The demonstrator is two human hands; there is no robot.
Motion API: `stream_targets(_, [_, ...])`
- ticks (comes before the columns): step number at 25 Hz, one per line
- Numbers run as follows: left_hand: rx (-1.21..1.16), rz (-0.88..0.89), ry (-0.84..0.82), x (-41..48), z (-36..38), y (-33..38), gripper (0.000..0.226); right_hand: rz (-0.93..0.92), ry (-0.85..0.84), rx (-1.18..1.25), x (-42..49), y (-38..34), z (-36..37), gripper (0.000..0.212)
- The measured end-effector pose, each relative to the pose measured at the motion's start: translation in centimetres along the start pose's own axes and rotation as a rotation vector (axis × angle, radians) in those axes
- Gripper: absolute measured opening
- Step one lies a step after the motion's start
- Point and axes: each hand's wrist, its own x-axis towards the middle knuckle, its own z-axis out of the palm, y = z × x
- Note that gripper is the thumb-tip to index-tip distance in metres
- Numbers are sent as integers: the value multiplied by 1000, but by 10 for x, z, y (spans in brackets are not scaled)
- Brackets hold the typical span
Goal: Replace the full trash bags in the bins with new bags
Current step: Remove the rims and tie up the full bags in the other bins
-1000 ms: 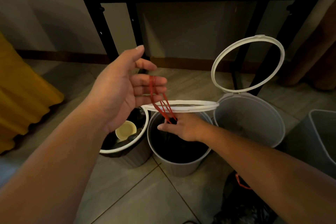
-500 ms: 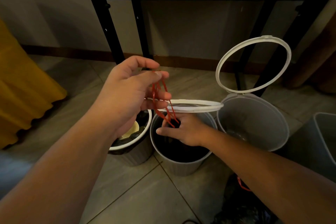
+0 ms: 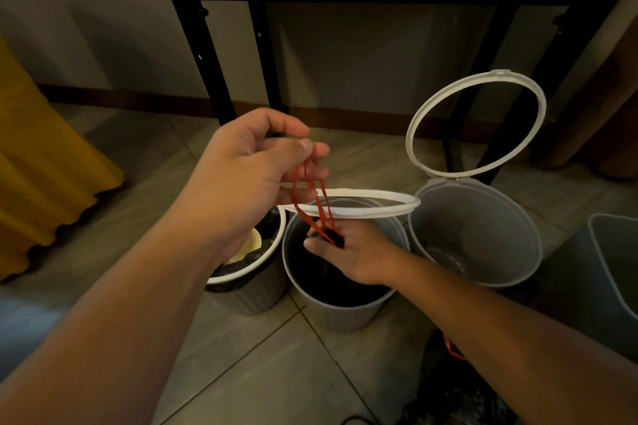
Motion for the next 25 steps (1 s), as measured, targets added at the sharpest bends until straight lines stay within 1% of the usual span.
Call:
stream_targets(1, [25,1,-21,0,-2,-1,13,-26,18,34,-5,-2,-3,7])
stream_targets(3, [87,-7,-62,-2,-4,-3,16,-87,92,92,-17,-10,-10,18])
stream_targets(4, [111,-16,-80,-3,-5,-4,19,-104,122,112,-23,-14,-13,18])
stream_targets(7, [131,-43,-127,-10,-11,-9,32,-57,207,137,-39,-28,-21,8])
stream_targets(8, [129,-64,-139,-13,-13,-11,36,-51,226,135,-43,-30,-24,8])
stream_targets(10, [184,-110,-134,-19,-19,-17,41,-68,248,150,-51,-34,-29,22])
stream_targets(11, [252,-130,-119,-21,-23,-19,38,-75,258,174,-54,-36,-32,25])
stream_targets(14, [493,-200,-80,-24,-41,-24,14,-103,332,163,-64,-37,-41,27])
stream_targets(15, [577,-225,-79,-24,-49,-26,15,-110,362,154,-67,-35,-44,28])
stream_targets(18, [933,-267,-95,-24,-70,-31,17,-101,435,170,-73,-28,-51,24])
stream_targets(19, [1015,-278,-98,-25,-75,-34,21,-95,453,179,-74,-25,-52,23])
stream_targets(20, [1052,-300,-103,-25,-81,-39,30,-89,469,197,-76,-23,-53,21])
stream_targets(21, [1038,-332,-129,-27,-85,-44,44,-81,483,227,-78,-21,-54,19])
stream_targets(22, [969,-360,-175,-29,-88,-49,58,-73,497,260,-79,-20,-55,19])
stream_targets(23, [848,-359,-224,-33,-89,-54,66,-63,511,286,-80,-19,-56,18])
stream_targets(24, [690,-319,-250,-38,-88,-60,68,-57,522,305,-81,-18,-57,18])
stream_targets(25, [503,-244,-235,-42,-84,-66,63,-54,528,326,-83,-16,-58,17])
